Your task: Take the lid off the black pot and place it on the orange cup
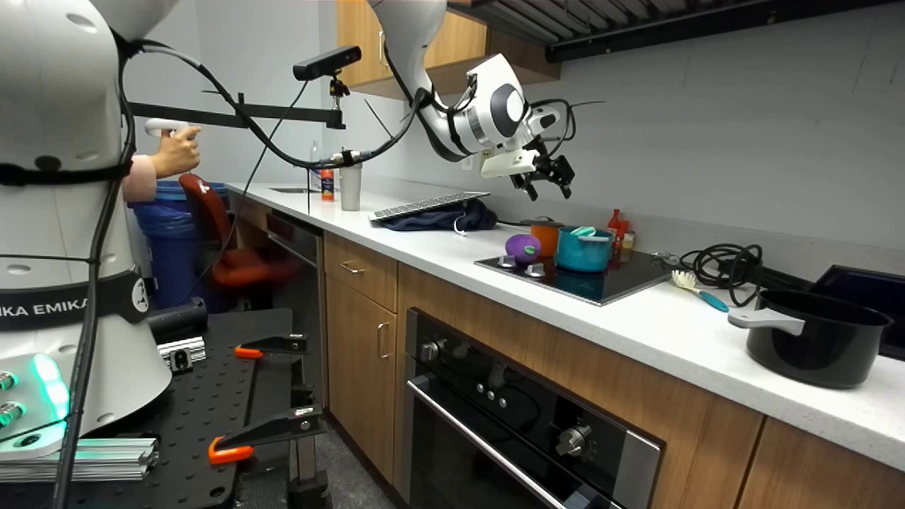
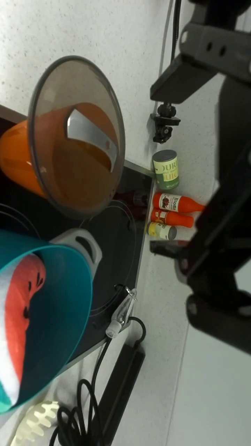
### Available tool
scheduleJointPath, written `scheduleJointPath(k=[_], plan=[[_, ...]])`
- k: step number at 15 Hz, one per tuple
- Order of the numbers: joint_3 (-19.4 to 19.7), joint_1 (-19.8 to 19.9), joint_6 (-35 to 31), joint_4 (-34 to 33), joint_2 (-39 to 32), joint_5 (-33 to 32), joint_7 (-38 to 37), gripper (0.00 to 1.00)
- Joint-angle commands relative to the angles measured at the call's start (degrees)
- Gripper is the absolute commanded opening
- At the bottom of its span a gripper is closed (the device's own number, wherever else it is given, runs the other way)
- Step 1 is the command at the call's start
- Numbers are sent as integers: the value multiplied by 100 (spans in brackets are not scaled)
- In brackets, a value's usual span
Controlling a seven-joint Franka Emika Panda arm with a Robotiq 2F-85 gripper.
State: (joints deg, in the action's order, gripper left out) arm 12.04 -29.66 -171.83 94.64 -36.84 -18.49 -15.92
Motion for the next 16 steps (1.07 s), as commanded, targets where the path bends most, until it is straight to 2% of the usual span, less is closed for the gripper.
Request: scheduleJointPath(k=[1, 2, 3, 6, 11, 16], plan=[[135, -118, 61, -181, -106, -12, -144, 100], [154, -129, 15, -189, -120, -16, -168, 100], [135, 9, -182, 285, 248, 19, 16, 100], [289, 97, -501, 683, 533, -45, -96, 100], [1018, 28, -1173, 1681, 1194, -73, -175, 100], [1869, -192, -1354, 2763, 1920, -129, -102, 100]])
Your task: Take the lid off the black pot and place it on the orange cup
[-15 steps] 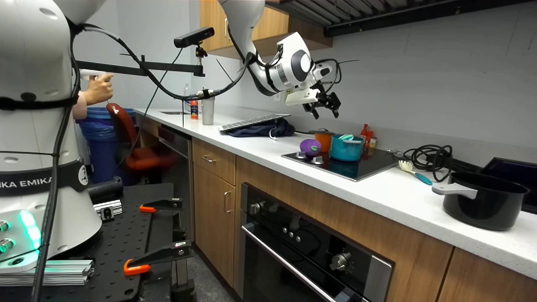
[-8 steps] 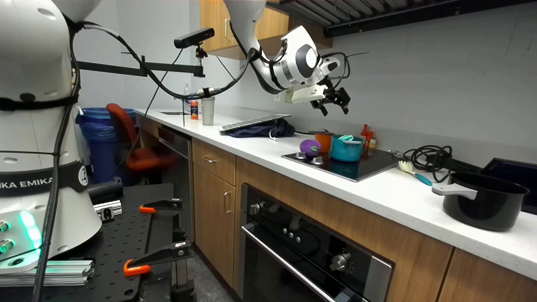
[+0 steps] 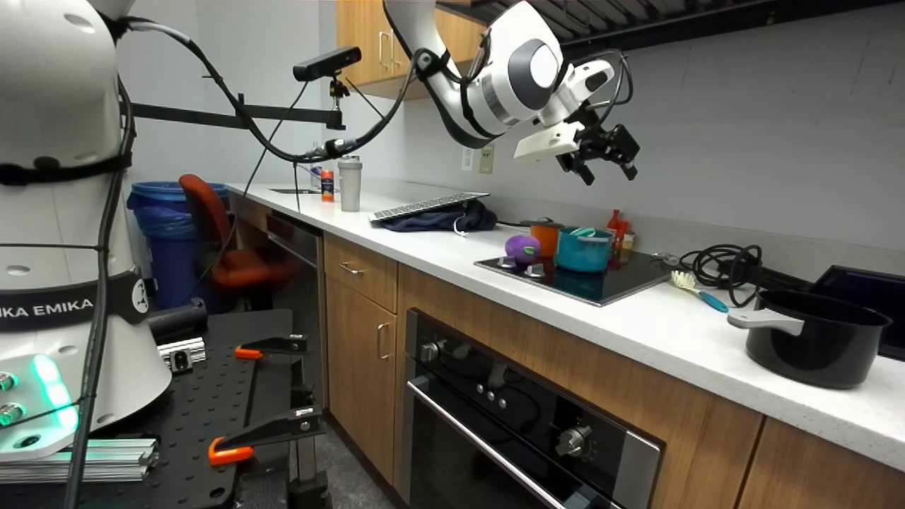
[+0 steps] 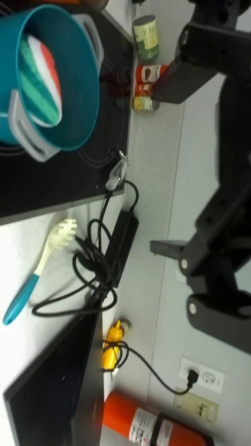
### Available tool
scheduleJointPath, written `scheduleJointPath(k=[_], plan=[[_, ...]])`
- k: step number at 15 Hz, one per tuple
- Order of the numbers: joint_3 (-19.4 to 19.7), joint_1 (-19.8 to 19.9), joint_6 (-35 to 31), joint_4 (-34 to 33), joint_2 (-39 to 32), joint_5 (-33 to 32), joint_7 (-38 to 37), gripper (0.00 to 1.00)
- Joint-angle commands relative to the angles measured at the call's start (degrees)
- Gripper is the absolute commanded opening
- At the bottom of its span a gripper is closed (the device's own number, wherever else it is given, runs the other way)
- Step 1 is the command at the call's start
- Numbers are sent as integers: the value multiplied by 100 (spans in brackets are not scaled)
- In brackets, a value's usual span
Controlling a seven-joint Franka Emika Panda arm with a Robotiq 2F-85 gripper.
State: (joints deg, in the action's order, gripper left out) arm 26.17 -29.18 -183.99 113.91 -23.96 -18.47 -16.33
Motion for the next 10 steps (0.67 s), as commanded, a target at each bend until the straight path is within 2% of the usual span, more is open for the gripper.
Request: scheduleJointPath(k=[1, 7, 10], plan=[[668, -326, -109, 1034, 768, -160, -51, 100], [1734, -870, 441, 2084, 1819, -370, -20, 100], [2406, -1214, 692, 2306, 2290, -843, -207, 100]])
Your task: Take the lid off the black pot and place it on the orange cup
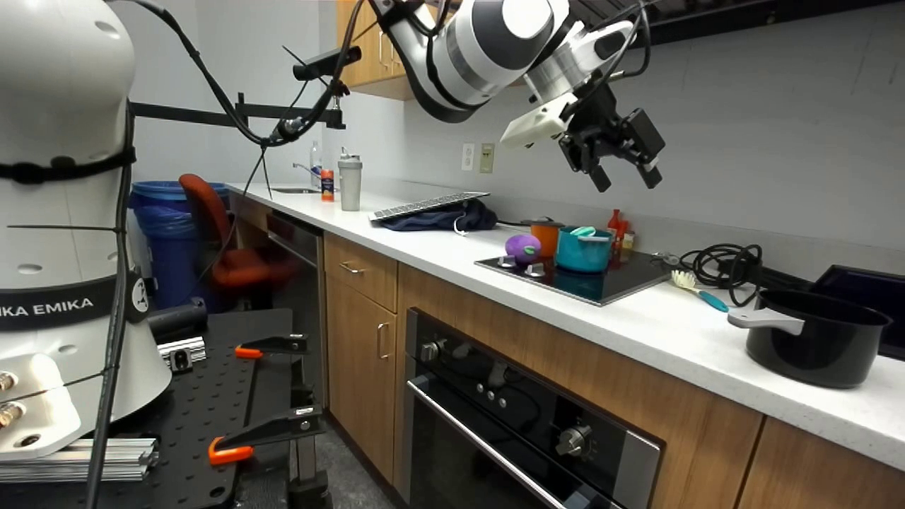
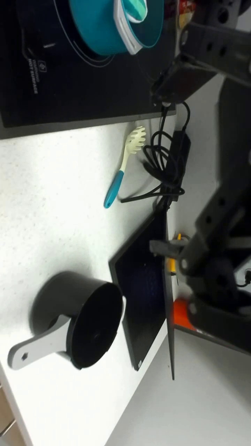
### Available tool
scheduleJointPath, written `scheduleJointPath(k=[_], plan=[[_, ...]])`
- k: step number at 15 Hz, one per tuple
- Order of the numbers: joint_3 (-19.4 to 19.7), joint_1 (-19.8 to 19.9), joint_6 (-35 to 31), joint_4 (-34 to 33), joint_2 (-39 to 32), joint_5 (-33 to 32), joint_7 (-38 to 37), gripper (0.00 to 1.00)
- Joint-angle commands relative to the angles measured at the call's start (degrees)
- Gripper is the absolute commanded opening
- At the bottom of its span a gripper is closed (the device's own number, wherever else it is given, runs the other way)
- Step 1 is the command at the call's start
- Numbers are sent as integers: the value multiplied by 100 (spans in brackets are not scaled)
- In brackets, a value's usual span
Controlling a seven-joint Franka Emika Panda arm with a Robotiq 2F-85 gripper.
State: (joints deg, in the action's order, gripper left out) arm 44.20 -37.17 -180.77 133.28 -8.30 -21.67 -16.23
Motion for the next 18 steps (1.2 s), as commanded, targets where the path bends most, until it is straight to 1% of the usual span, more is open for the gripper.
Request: scheduleJointPath(k=[1, 3, 5, 7, 8, 10, 12, 15, 16, 17, 18], plan=[[775, -463, 460, 404, 884, -782, -320, 100], [950, -414, 669, 421, 1182, -1346, -618, 100], [921, -220, 967, 457, 1587, -1971, -1018, 100], [745, 59, 1303, 563, 2089, -2624, -1461, 100], [573, 245, 1522, 660, 2396, -3020, -1759, 100], [291, 542, 1926, 904, 2969, -3454, -2073, 100], [54, 794, 2237, 1185, 3480, -3592, -2184, 100], [-275, 1134, 2618, 1543, 4091, -3578, -2145, 100], [-1108, 2048, 2350, 1740, 3938, -2796, -1638, 100], [-1357, 2306, 2307, 1866, 4035, -2530, -1435, 100], [-1762, 2727, 2272, 1990, 4094, -2142, -1179, 100]])
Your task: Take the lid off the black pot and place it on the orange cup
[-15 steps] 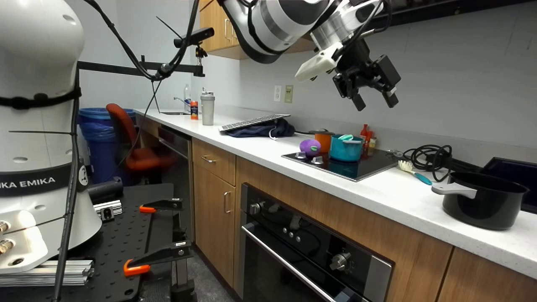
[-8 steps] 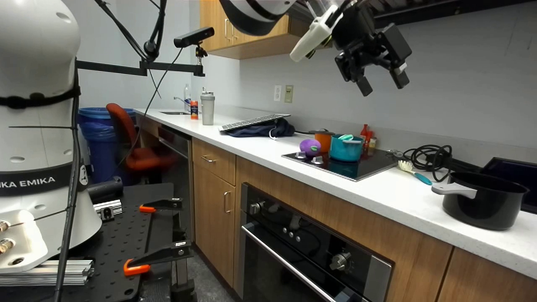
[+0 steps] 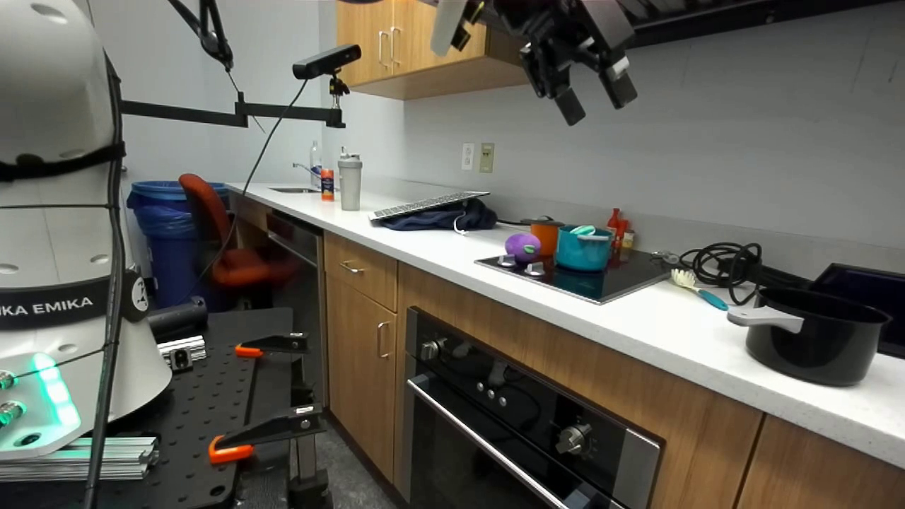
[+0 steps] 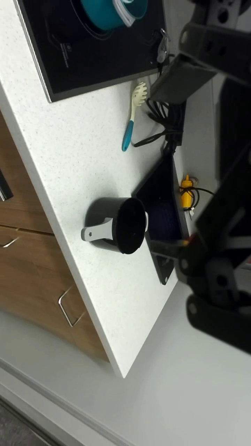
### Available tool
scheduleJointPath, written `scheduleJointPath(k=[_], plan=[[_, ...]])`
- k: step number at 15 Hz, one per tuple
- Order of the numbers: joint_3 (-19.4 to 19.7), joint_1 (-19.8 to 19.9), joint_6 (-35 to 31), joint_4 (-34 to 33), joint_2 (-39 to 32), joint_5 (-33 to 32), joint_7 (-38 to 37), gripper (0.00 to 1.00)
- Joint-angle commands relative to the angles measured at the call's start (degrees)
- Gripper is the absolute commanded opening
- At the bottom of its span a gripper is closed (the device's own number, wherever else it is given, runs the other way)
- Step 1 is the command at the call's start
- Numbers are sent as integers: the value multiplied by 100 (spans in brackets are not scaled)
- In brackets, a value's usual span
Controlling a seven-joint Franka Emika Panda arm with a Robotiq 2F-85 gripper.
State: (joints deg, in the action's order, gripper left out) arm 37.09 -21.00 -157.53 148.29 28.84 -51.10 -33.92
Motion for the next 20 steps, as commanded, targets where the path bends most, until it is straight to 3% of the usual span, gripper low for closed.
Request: scheduleJointPath(k=[1, 2, 5, 20], plan=[[-1396, 1455, -51, 608, 471, 1203, 863, 100], [-1654, 1691, -320, 371, -61, 1521, 1014, 100], [-2056, 2082, -247, 544, 134, 1801, 1226, 100], [-2055, 2098, -247, 570, 150, 1801, 1229, 100]])
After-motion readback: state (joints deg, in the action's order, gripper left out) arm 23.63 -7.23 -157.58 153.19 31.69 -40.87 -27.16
